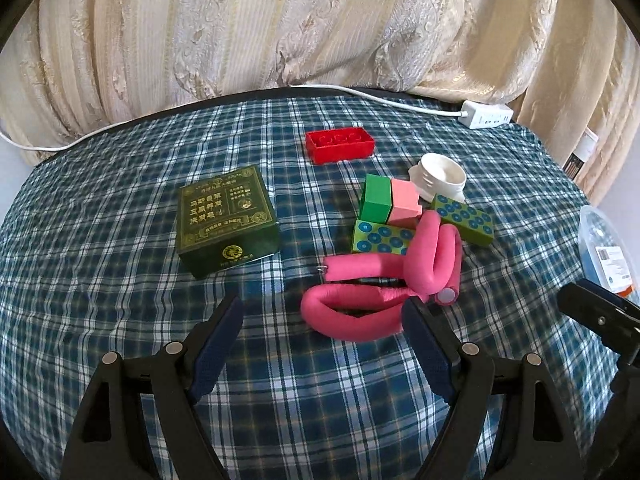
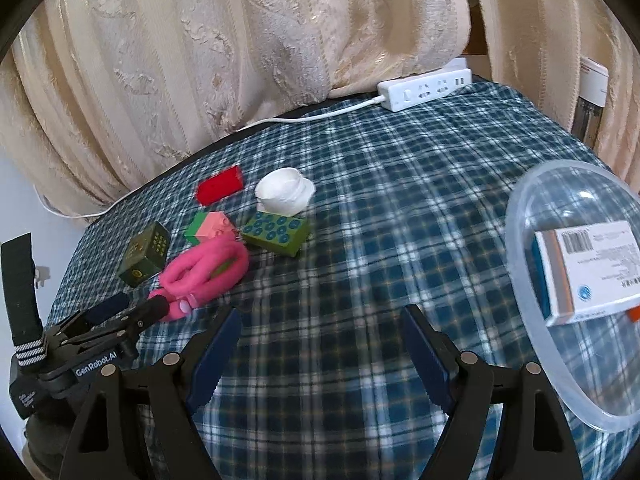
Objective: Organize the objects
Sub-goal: 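Grasp the dark pink foam hand gripper with the right tool, then grasp the bright pink foam hand gripper with the left tool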
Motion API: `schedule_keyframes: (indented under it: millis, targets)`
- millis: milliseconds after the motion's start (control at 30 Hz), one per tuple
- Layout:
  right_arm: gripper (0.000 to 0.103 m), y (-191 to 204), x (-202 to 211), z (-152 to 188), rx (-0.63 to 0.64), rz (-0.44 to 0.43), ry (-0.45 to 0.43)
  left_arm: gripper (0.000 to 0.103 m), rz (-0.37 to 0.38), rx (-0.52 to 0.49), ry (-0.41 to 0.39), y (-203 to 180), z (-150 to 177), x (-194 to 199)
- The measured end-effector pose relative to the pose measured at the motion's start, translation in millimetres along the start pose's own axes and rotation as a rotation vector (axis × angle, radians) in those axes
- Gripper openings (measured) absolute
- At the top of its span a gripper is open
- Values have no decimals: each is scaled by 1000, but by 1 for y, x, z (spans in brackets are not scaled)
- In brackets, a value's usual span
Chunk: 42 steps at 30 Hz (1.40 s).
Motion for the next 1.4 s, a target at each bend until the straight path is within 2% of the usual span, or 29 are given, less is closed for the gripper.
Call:
schedule_keyframes:
  millis: [300, 600, 833, 1167, 1300, 1400]
  targets:
    - [84, 36, -21, -21, 19, -107, 62, 82, -20, 29, -17, 13, -1, 11]
    - [84, 52, -57, -38, -55, -159, 144, 82, -27, 63, -21, 27, 1, 16]
    - [84, 61, -76, -41, -87, -170, 183, 82, -24, 65, -20, 28, 1, 16]
    - [84, 72, -87, -43, -56, -156, 195, 82, -25, 64, -9, 24, 5, 19]
    - [73, 74, -86, -43, -23, -133, 193, 82, -18, 60, -6, 22, 3, 16]
    - [72, 73, -84, -41, -7, -123, 186, 82, -7, 53, -7, 20, 3, 15]
Point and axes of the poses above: each gripper's, at about its wrist camera, not at the fingertips, and x roughly against the way its jaws point, y to its left, z to its underside, the point moved 2 cm from there along -x, roughly the way its jaws point, and after that the axes turned 5 degrees about z, right-handed, at the moved point
